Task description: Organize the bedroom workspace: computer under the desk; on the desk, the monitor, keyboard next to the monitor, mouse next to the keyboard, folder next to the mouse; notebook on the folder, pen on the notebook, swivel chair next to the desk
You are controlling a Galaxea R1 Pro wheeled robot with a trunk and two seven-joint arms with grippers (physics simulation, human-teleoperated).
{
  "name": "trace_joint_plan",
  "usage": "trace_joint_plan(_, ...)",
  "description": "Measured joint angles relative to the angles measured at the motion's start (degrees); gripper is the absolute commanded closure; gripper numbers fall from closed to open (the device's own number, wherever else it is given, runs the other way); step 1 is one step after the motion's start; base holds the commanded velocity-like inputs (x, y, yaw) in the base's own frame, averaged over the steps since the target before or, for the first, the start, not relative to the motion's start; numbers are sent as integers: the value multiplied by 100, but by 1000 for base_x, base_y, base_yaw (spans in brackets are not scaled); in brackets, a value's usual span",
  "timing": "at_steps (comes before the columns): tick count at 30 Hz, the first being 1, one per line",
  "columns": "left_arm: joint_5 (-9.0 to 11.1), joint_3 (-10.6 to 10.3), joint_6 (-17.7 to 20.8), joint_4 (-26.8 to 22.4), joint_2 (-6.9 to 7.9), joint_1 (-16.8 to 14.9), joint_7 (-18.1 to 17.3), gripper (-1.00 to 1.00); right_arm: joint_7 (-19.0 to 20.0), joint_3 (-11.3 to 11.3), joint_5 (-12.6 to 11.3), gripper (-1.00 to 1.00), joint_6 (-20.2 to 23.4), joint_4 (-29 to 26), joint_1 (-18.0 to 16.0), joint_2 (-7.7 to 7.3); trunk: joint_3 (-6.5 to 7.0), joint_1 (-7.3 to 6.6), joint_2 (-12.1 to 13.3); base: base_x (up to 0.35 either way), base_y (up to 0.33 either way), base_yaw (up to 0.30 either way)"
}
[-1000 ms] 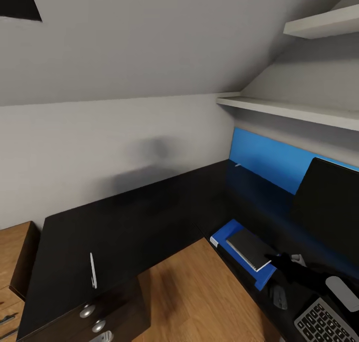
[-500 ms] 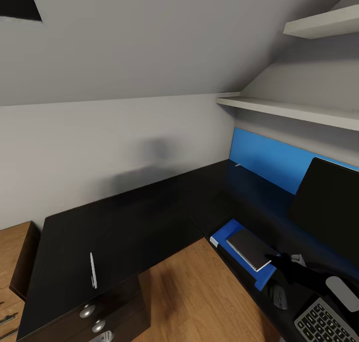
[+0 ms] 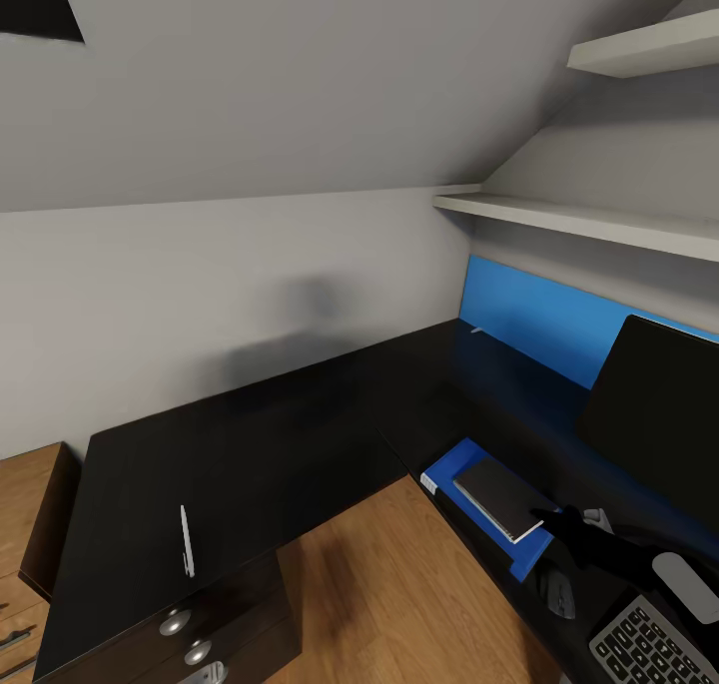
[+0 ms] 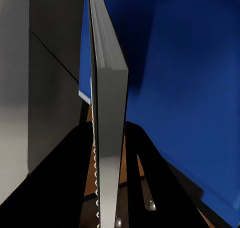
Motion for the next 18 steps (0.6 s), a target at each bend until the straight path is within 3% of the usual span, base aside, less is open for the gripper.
trace_joint_plan(12, 0, 0, 0, 0, 0, 0, 0, -100, 3, -13, 14, 100, 2, 0, 2, 0, 0, 0, 0, 0, 0, 0)
trace_joint_plan(18, 0, 0, 0, -1, 0, 0, 0, -100, 370, 8, 287, 100, -69, 23, 7, -7, -1, 0, 1, 0, 0, 0)
